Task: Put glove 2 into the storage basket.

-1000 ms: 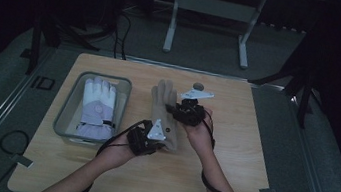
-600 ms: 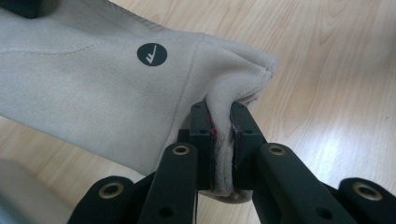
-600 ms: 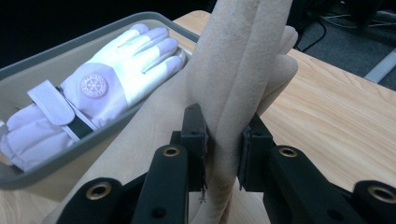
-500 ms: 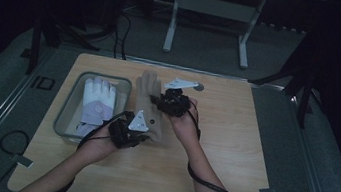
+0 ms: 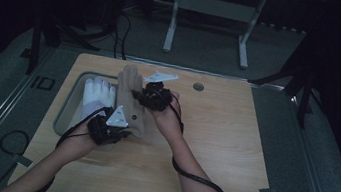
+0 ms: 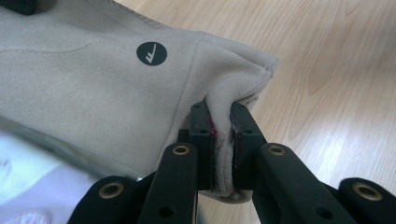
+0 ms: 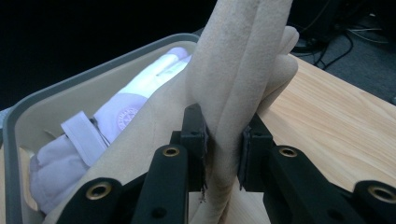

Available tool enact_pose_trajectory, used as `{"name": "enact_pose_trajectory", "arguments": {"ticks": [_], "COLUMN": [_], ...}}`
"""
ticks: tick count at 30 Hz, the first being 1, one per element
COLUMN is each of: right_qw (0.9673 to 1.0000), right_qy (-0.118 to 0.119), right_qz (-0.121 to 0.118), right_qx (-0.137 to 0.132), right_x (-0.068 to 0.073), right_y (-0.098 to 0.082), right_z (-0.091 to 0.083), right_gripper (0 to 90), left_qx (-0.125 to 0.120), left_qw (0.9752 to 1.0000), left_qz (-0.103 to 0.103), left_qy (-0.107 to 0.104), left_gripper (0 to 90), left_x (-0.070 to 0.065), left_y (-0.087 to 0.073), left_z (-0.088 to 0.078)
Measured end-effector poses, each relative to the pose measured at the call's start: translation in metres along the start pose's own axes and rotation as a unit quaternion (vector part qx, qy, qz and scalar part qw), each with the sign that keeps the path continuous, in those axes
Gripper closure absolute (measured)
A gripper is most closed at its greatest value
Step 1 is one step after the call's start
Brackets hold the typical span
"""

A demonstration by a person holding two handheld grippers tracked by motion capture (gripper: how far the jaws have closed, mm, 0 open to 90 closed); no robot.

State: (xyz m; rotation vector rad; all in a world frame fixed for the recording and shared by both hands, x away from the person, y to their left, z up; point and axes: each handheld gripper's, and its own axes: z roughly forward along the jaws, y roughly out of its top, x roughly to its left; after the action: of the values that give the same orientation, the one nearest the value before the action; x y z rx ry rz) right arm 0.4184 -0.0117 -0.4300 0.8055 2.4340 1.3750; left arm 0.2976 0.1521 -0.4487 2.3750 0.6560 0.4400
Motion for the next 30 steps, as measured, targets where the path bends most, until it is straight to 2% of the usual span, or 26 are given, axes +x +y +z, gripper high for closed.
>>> {"name": "enact_pose_trajectory", "arguments": {"ticks": [6, 13, 20, 25, 30], "right_qw": [0.9998, 0.9995, 0.9989, 0.9982, 0.9978], "right_qy": [0.009, 0.022, 0.034, 0.044, 0.043], "right_qz": [-0.016, -0.018, -0.025, -0.029, -0.035], "right_qx": [0.007, 0.015, 0.022, 0.03, 0.036], "right_x": [0.018, 0.029, 0.04, 0.047, 0.053], "right_y": [0.008, 0.015, 0.022, 0.028, 0.031], "right_z": [0.024, 0.05, 0.07, 0.085, 0.099], "right_gripper": [75.7, 75.8, 75.8, 75.7, 75.7], "left_qx": [0.006, 0.018, 0.023, 0.027, 0.036], "left_qw": [0.9998, 0.9993, 0.9983, 0.9977, 0.9967], "left_qz": [-0.017, -0.029, -0.045, -0.051, -0.055], "left_qy": [0.008, 0.017, 0.027, 0.036, 0.047], "left_gripper": [82.4, 82.4, 82.5, 82.4, 82.5], "left_x": [0.009, 0.02, 0.029, 0.032, 0.037], "left_y": [-0.019, -0.036, -0.054, -0.061, -0.066], "left_z": [-0.01, -0.016, -0.029, -0.034, -0.033]}}
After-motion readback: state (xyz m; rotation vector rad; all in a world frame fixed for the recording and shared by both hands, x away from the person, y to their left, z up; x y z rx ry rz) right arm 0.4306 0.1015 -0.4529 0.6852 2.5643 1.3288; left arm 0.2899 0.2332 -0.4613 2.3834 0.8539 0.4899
